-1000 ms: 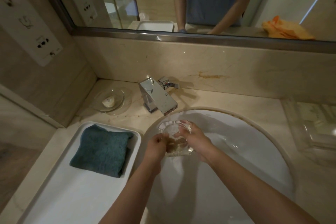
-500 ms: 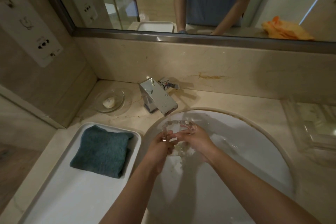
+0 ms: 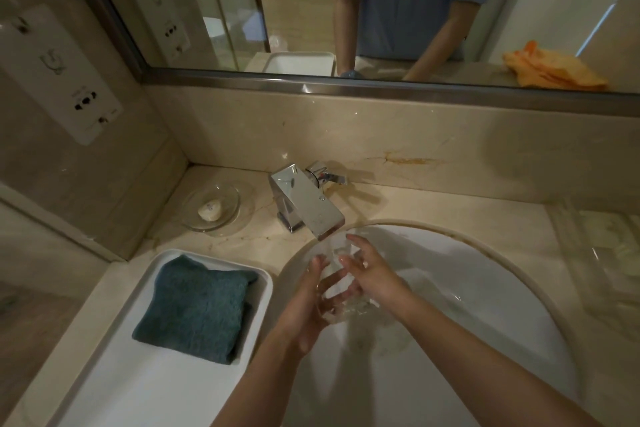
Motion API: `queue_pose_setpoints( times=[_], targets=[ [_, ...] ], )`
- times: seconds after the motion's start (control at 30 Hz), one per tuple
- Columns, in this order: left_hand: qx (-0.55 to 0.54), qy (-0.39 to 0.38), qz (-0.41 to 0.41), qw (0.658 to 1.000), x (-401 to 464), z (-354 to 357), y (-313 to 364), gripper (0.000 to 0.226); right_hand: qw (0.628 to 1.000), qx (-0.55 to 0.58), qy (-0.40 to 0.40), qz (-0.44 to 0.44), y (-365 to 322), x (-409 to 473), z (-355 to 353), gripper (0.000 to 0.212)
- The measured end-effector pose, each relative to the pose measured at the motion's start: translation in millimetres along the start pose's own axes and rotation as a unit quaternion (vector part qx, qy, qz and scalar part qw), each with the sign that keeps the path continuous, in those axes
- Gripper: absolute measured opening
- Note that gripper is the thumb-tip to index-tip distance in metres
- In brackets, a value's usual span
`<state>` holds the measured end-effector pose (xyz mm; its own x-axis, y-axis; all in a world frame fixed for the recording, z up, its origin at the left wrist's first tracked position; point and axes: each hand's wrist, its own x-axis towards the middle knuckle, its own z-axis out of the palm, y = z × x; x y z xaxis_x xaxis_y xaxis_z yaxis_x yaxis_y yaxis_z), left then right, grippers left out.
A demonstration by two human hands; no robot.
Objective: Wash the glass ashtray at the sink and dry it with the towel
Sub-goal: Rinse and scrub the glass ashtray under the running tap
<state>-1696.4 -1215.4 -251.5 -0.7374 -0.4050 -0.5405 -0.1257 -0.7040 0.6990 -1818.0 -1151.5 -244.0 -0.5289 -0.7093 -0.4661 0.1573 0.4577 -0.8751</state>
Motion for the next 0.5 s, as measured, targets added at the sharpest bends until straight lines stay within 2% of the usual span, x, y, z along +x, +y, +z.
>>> queue_pose_setpoints(
  times=[0.07, 0.17, 0.23, 0.27, 0.3, 0.37, 0.43, 0.5],
  targets=[
    [-0.027, 0.006, -0.005, 1.000, 4, 3, -2, 0.056, 0.998, -0.050, -0.018, -0.029, 3, 0, 0, 0.054],
    [-0.063, 0.041, -0.007, 0.997, 7, 8, -4, 0.038, 0.973, -0.206, -0.012, -0.101, 10, 0, 1, 0.059],
    [-0.053, 0.034, 0.001, 0.998, 8, 9, -5, 0.038, 0.912, -0.386, -0.021, -0.137, 15, -4, 4, 0.058],
    [-0.045, 0.031, 0.009, 0.998, 11, 7, -6, 0.041, 0.879, -0.450, -0.021, -0.155, 18, -9, 6, 0.066],
    [-0.046, 0.029, 0.013, 0.998, 12, 7, -5, 0.044, 0.848, -0.500, -0.015, -0.173, 23, -13, 7, 0.074],
    [-0.052, 0.034, 0.016, 0.998, 16, 4, -2, 0.047, 0.791, -0.571, -0.003, -0.219, 33, -25, 14, 0.069],
    [-0.043, 0.032, 0.007, 0.999, 20, -1, 0, 0.054, 0.764, -0.608, -0.010, -0.215, 39, -35, 22, 0.062],
    [-0.019, 0.021, -0.002, 1.000, 23, -5, -1, 0.056, 0.786, -0.584, -0.050, -0.198, 31, -44, 22, 0.074]
  ],
)
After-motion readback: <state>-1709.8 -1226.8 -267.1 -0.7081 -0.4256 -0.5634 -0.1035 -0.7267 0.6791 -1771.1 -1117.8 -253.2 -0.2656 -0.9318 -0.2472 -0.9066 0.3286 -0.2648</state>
